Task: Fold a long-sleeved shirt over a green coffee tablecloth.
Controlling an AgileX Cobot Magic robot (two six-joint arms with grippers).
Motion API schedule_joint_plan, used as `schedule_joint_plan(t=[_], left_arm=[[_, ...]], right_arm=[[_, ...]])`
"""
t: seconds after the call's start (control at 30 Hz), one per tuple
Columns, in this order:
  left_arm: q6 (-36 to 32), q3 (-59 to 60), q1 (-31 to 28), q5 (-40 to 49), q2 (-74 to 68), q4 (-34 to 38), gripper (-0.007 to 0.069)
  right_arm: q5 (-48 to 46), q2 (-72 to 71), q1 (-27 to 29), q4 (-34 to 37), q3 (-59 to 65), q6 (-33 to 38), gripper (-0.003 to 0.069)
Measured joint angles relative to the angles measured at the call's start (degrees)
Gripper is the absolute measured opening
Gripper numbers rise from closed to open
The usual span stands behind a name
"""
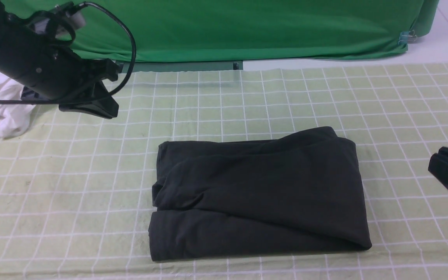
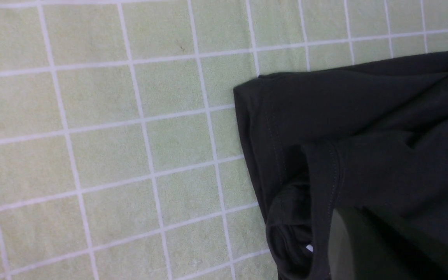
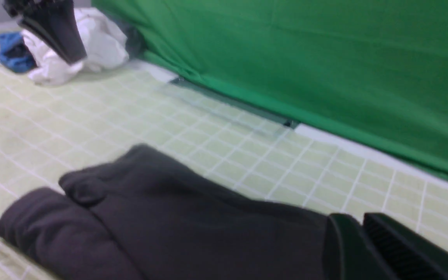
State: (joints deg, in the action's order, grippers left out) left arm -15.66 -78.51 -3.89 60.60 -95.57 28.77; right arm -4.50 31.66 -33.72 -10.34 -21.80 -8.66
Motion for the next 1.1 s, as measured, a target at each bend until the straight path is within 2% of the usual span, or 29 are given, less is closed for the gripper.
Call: schedule_joint_plan(t=[0.13, 0.27, 0.3, 0.4, 0.63, 0.83, 1.1], left_arm=[[0.27, 0.00, 0.00, -0.58, 0.00, -1.18, 0.0011], [0.27, 0.00, 0.00, -1.83, 0.00, -5.28, 0.0011], [0.27, 0.00, 0.00, -1.83, 0.00, -5.46, 0.0011], [0.27, 0.00, -0.06, -2.09, 0.00, -7.50, 0.0011], [0.27, 0.00, -0.06, -4.86, 0.00, -7.26, 0.0011], [0.27, 0.00, -0.06, -4.31, 0.47, -7.31, 0.0011], [0.33, 0.00, -0.06, -1.50, 6.05, -7.20, 0.0011]], right_arm=[[-4.04, -3.12, 1.21, 0.05, 0.76, 0.00, 0.0082], [-3.50, -9.13, 10.38, 0.11, 6.92, 0.00, 0.0093], [-3.50, -9.48, 10.89, 0.11, 7.29, 0.00, 0.0094], [-3.57, -16.03, 19.47, 0.61, 13.89, 0.00, 0.0102], [-5.12, -24.69, 29.43, 3.83, 22.06, -0.04, 0.0113], [-8.46, -30.70, 31.93, 5.70, 22.37, -0.80, 0.0123], [-8.56, -31.66, 31.58, 6.08, 22.37, -1.39, 0.0148]])
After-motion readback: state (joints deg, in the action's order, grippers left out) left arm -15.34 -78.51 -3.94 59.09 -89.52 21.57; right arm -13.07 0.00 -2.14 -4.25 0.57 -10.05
